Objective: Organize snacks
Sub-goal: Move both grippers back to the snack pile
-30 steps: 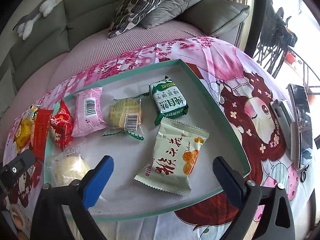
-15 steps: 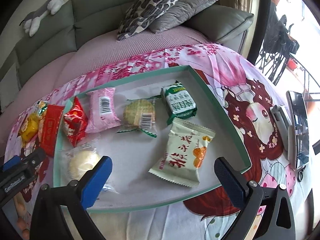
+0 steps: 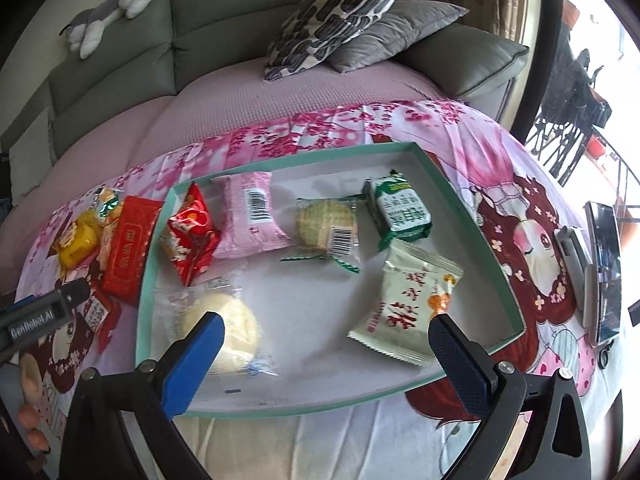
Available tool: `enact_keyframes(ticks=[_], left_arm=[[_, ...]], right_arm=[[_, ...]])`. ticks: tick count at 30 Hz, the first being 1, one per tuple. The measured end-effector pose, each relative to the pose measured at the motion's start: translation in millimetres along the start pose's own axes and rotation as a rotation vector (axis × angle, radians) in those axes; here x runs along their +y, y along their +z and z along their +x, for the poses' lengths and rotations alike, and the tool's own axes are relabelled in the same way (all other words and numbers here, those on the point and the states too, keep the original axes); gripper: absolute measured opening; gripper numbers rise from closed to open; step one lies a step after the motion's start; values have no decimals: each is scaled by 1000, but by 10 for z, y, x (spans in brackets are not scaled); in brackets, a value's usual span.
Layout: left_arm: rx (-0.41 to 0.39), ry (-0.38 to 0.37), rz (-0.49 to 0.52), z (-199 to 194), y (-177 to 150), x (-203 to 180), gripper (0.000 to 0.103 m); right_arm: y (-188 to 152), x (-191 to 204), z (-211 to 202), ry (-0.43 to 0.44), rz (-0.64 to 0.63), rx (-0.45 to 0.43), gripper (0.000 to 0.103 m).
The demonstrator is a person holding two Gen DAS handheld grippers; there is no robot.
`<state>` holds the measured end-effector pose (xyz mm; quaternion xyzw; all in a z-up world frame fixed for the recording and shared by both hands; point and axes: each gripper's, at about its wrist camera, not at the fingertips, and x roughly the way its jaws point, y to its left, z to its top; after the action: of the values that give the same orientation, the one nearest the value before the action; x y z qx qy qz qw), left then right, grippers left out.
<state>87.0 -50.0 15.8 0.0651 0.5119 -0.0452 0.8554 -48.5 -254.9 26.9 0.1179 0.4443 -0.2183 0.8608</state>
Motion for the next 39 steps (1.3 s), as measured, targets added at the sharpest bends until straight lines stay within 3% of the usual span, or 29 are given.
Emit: enact_keyframes(ticks=[10, 19, 29, 34, 39], left_arm=[[16, 0, -152, 55, 146, 659, 98], [42, -24, -242, 141, 181, 1018, 98], [93, -39, -274, 292, 171, 1056, 98], [109, -45, -251, 365, 179, 916, 98], [155, -105, -271, 524, 173, 804, 98]], right_arm=[[73, 225, -71, 21, -25, -32, 103], [215, 726, -103, 112, -97, -39, 103], [257, 1374, 211, 195, -188, 39, 103], [253, 1491, 423, 142, -219, 72, 103], [307, 1400, 479, 79, -220, 54, 103]])
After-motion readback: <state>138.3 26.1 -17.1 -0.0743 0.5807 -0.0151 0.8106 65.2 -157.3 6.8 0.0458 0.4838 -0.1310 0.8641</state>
